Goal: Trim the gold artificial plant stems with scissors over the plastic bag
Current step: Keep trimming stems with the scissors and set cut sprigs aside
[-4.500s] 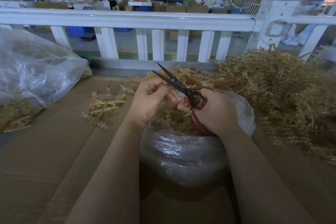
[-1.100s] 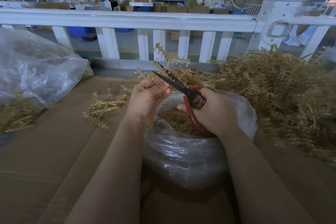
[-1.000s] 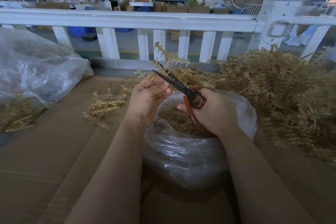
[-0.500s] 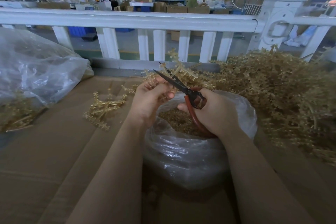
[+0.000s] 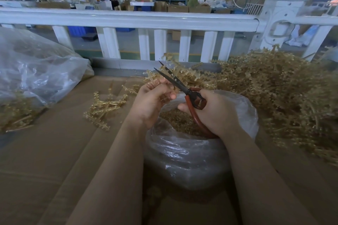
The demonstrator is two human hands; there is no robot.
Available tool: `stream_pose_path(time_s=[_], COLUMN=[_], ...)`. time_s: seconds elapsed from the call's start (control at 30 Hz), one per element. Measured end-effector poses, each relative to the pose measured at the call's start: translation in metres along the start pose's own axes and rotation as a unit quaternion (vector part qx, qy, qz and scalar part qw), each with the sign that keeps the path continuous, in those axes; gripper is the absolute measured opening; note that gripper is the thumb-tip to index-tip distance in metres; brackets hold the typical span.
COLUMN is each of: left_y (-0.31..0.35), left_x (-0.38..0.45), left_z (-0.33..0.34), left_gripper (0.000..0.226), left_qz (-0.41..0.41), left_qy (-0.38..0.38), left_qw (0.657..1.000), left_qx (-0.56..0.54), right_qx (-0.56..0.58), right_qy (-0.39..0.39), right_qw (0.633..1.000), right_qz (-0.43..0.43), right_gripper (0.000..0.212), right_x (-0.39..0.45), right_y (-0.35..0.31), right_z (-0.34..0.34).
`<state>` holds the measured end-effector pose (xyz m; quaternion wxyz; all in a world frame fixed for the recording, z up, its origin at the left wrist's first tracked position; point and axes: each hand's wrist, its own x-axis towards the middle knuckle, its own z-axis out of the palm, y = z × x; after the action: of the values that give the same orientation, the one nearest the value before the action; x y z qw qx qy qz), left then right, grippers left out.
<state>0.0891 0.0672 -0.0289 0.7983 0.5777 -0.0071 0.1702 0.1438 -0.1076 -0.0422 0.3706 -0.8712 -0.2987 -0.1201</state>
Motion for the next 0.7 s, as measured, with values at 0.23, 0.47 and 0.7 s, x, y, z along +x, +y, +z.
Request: stream_pose_path(time_s=[0.23, 0.47, 0.7], left_y=[0.0012, 0.0013, 0.002], left_x=[-0.0013, -0.0019, -0.0022], left_z=[0.0015, 0.0017, 0.0011], left_gripper=[0.018, 0.025, 0.016], left_qz=[-0.002, -0.013, -0.024], left_qy=[-0.006, 0.003, 0.022], left_qw=[1.0, 1.0, 0.999], left_qx=[-0.01, -0.016, -0.012], right_qx=[-0.006, -0.019, -0.014], right_qy=[0.013, 0.019, -0.001], right_qw=[1.0, 1.0, 1.0], right_qz=[0.001, -0.007, -0.002], right_gripper=[0.037, 0.042, 0.051], right_x=[0.0009, 0.0004, 0.0022], right_y=[-0.001, 0.0004, 0.0045], right_z=[0.0004, 0.003, 0.0037])
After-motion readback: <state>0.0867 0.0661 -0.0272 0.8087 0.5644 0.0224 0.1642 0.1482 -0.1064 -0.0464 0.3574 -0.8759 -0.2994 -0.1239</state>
